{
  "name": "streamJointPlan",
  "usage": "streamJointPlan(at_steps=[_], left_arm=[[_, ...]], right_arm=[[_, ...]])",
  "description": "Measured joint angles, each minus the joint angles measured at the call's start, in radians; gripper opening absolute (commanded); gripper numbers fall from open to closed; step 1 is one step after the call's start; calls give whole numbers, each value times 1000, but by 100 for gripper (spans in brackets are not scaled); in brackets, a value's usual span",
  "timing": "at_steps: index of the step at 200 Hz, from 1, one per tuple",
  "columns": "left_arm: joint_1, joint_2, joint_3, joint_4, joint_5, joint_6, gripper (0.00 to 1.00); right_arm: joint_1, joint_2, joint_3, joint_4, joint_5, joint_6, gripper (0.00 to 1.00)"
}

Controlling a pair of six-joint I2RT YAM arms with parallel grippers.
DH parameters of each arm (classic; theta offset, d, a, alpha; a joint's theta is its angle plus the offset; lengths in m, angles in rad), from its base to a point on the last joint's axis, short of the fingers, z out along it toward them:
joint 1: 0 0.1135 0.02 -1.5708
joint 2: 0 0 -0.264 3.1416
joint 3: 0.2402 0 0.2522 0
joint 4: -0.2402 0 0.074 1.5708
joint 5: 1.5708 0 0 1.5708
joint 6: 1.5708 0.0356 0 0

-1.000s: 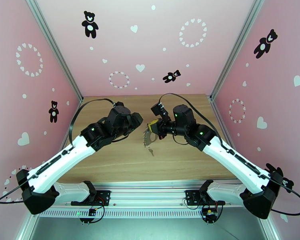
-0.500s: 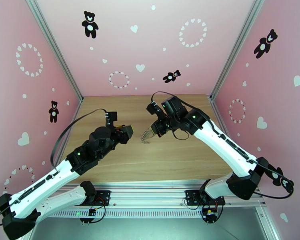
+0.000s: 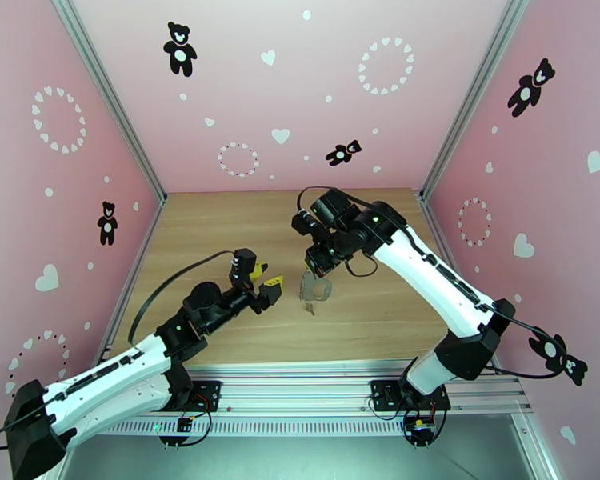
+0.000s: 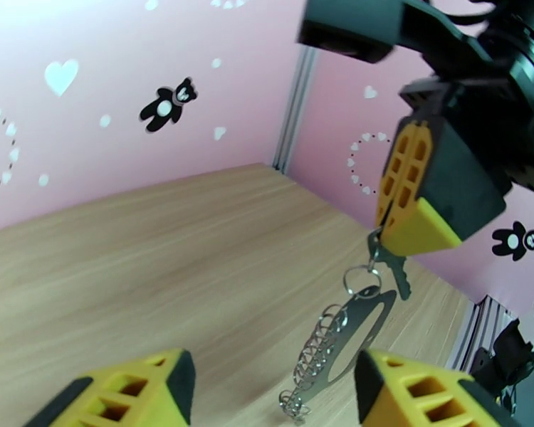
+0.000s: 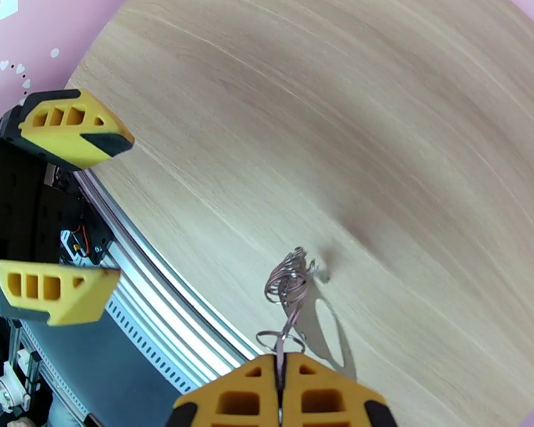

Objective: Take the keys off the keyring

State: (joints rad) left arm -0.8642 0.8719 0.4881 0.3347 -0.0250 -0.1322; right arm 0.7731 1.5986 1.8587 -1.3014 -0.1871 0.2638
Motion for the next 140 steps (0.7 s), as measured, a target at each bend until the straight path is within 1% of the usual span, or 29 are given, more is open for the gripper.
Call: streamJointPlan(at_steps=[54,89,140], left_arm=[[-23,153,1,168,37,50,78],[-23,222,2,267,42,51,78],[-30,292,13,348,63,54,79]], right_arm=[[16,37,93,-57,-9,18,0],[25,45,109,-70,-9,25,0],[33,46,122,-72,-11,36,0]])
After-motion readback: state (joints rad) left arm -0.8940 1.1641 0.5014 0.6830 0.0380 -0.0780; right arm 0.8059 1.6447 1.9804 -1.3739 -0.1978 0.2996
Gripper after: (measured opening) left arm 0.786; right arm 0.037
